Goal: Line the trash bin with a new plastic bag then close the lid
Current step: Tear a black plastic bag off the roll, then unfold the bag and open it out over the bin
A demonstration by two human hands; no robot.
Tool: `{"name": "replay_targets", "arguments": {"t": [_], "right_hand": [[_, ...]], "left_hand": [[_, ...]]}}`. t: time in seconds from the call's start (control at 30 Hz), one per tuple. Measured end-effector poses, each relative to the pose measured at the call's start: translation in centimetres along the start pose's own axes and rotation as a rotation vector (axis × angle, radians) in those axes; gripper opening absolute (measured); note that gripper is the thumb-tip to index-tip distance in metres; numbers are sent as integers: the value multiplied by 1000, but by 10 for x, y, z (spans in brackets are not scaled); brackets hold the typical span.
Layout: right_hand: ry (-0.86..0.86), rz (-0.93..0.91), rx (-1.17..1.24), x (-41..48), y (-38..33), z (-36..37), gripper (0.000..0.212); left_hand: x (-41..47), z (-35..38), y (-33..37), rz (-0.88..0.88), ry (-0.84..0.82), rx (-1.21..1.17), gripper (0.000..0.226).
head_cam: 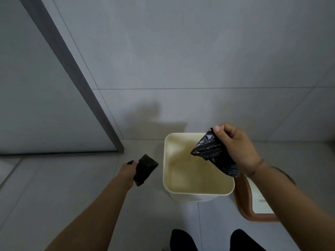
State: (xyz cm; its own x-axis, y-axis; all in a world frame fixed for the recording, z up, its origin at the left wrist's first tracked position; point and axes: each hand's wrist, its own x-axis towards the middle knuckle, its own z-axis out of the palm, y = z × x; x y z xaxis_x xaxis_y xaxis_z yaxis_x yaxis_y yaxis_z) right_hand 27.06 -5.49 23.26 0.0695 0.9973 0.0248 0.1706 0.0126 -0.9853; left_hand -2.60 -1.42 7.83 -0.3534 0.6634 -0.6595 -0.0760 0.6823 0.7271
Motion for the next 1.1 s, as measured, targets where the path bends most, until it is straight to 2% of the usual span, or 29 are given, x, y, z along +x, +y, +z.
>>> {"name": "replay_targets", "arguments": {"t": [0.07,0.27,0.53,0.83,1.1], "right_hand": [[-66,-6,-27,7,10,14,26],[-130,10,-65,27,39,40,26],[-153,30,-91,36,59,50,27],[-163,16,-104,30,47,54,27],[-169,6,-96,26,44,52,26]], "left_hand": [[11,6,-10,74,-9,120,35],[45,17,-41,256,35,328,36],[68,23,-68,280,-18,540,39],[68,19,-64,290,-82,559,42],[70,26,-62,311,-69,629,41]]}}
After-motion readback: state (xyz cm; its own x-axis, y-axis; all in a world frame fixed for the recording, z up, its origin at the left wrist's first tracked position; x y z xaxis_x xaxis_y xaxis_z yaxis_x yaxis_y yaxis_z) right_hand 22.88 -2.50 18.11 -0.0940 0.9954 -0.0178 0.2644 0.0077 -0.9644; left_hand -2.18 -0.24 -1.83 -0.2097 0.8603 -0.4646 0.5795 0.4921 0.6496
